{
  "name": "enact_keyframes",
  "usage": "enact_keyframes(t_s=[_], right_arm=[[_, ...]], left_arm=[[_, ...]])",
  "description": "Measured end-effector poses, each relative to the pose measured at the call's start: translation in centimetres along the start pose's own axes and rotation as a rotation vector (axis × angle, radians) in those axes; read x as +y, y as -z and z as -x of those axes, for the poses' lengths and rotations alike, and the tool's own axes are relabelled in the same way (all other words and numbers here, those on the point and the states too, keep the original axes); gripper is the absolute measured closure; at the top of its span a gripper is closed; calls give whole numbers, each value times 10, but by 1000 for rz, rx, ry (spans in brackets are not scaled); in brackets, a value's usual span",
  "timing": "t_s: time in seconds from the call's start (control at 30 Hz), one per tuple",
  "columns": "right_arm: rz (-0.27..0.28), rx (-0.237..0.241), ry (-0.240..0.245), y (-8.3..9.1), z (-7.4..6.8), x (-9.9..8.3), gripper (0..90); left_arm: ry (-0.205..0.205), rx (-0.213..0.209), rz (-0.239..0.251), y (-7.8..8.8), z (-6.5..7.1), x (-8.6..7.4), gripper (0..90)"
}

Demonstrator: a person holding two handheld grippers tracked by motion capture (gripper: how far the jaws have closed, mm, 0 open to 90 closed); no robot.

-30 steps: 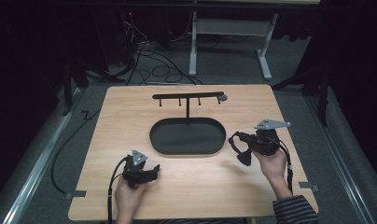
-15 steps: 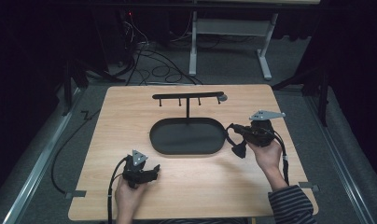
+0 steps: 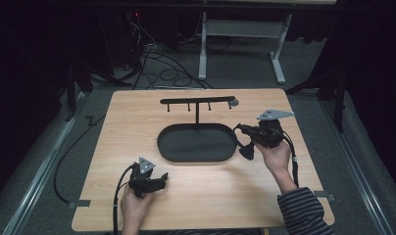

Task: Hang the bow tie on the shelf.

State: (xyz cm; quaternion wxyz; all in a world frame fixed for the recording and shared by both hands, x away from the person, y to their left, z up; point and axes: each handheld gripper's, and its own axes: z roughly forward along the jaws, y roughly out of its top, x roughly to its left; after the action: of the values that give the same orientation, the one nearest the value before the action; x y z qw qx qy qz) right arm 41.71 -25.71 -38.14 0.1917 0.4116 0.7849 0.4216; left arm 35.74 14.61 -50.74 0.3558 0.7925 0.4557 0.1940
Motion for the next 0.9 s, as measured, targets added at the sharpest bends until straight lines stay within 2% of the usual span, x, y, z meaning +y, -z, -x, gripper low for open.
enact_keyframes(t_s=[0.5,0.63,0.67,0.9], right_arm=[[72,31,44,-1,-2,27,900],[100,49,26,-1,-1,31,900],[120,65,11,0,0,33,900],[141,64,-11,-1,6,42,900]], left_arm=[[1,0,1,0,0,0,253],[1,0,1,0,0,0,253],[1,1,1,0,0,0,253],[2,1,1,0,0,0,253]])
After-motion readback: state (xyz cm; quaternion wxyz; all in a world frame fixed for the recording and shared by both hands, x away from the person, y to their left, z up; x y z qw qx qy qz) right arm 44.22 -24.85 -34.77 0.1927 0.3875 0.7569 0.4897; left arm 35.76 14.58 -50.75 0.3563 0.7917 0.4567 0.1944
